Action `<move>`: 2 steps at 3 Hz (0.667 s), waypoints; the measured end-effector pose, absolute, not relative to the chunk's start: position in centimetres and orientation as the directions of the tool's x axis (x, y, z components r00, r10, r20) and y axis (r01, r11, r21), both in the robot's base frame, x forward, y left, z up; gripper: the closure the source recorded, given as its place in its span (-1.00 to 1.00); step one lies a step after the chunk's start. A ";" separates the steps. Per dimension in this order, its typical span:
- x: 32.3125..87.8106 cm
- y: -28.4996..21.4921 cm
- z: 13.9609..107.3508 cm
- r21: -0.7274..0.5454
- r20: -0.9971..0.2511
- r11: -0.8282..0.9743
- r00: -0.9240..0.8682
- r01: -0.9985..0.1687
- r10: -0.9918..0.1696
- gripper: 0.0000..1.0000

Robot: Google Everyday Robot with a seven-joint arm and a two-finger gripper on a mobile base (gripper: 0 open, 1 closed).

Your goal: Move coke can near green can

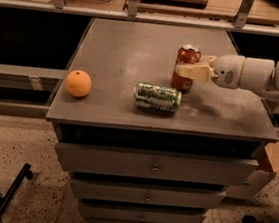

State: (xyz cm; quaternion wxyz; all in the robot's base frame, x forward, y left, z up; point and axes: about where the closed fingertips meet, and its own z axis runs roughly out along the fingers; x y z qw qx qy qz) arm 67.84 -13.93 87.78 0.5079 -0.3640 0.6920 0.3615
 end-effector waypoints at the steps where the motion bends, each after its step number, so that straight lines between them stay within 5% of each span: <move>1: 66.9 -14.0 87.3 0.140 -0.976 0.410 -0.196 -0.901 -0.099 -0.28; 2: 66.2 -13.9 87.0 0.122 -0.982 0.366 -0.165 -0.923 -0.088 -0.76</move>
Offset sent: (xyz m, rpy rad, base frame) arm -0.0241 -0.0062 -0.0099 0.0915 -0.0778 0.1531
